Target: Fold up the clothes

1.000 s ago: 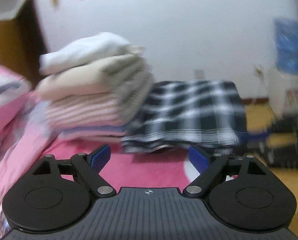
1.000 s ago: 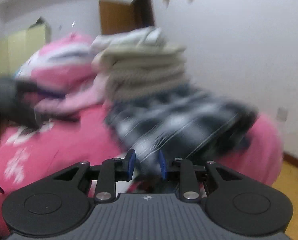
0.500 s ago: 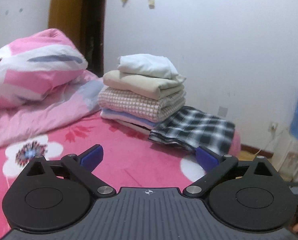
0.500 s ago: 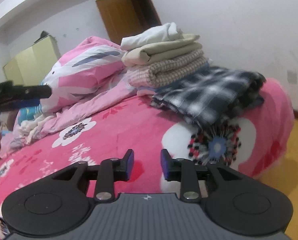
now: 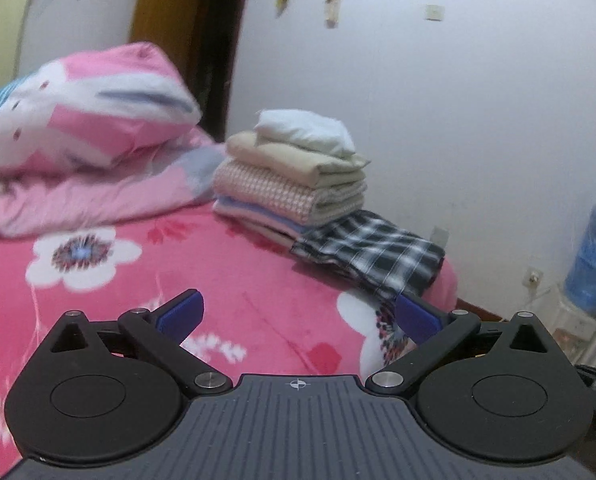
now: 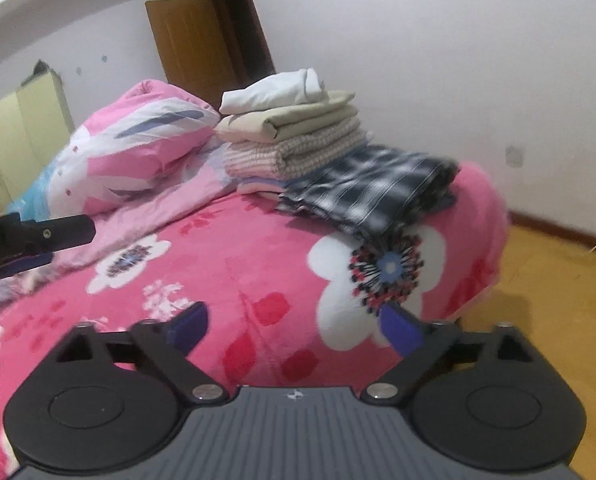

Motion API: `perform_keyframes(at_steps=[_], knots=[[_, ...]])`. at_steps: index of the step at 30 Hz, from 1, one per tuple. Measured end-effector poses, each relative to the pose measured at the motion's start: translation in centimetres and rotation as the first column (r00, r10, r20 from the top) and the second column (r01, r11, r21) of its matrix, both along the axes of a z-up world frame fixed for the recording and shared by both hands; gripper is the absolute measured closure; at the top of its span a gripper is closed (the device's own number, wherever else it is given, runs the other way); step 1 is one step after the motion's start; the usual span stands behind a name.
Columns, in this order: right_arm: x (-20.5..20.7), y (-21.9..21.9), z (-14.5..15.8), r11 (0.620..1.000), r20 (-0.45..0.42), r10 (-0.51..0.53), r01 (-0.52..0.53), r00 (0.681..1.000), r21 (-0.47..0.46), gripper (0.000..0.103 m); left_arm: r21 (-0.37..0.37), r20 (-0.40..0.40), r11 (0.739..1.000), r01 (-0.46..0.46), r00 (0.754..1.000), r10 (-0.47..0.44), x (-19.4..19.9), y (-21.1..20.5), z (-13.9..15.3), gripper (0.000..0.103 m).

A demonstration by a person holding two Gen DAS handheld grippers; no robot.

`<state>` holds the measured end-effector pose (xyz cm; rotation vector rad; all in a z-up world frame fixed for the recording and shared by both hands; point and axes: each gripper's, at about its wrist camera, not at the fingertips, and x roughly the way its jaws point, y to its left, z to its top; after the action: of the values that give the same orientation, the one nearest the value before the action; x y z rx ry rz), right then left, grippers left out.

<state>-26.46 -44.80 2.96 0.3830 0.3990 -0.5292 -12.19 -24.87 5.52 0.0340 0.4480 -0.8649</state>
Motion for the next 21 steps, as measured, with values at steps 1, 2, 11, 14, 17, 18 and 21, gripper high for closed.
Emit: perform_keyframes(at_steps=[1, 2, 11, 14, 17, 18, 21], knots=[[-0.1, 0.5, 0.1, 0.999, -0.011, -0.011, 0.011, 1.000, -0.030, 0.001, 0.003, -0.016, 1.000, -0.016, 1.000, 0.017, 0.0, 0.0, -0.3, 0.000], [-0.2, 1.0, 0.2, 0.998, -0.022, -0.023, 0.022, 1.000, -0.052, 0.000, 0.006, -0.025, 1.000, -0.028, 0.999, 0.028, 0.0, -0.1, -0.5, 0.000], [0.8, 2.4, 0.2, 0.976, -0.090, -0.156, 0.140, 0.984, -0.168, 0.000, 0.051, -0.007, 0.997, -0.054, 0.998, 0.055, -0.7, -0.3, -1.6, 0.000], [1.3, 2.6, 0.4, 0.963, -0.098, -0.192, 0.168, 0.976, -0.211, 0.000, 0.064, -0.007, 0.996, -0.069, 0.998, 0.070, -0.7, -0.4, -1.6, 0.000], [1.5, 2.4, 0.7, 0.967, -0.091, -0.187, 0.167, 0.978, -0.193, 0.000, 0.074, 0.034, 0.993, -0.093, 0.995, 0.091, -1.3, -0.6, -1.6, 0.000], [1.5, 2.3, 0.8, 0.968, -0.090, -0.186, 0.167, 0.978, -0.186, 0.000, 0.088, 0.060, 0.991, -0.099, 0.994, 0.094, -1.6, -0.8, -1.6, 0.000], [1.5, 1.9, 1.0, 0.969, -0.098, -0.192, 0.172, 0.977, -0.177, 0.000, 0.126, 0.110, 0.985, -0.115, 0.989, 0.102, -2.1, -1.4, -1.8, 0.000]])
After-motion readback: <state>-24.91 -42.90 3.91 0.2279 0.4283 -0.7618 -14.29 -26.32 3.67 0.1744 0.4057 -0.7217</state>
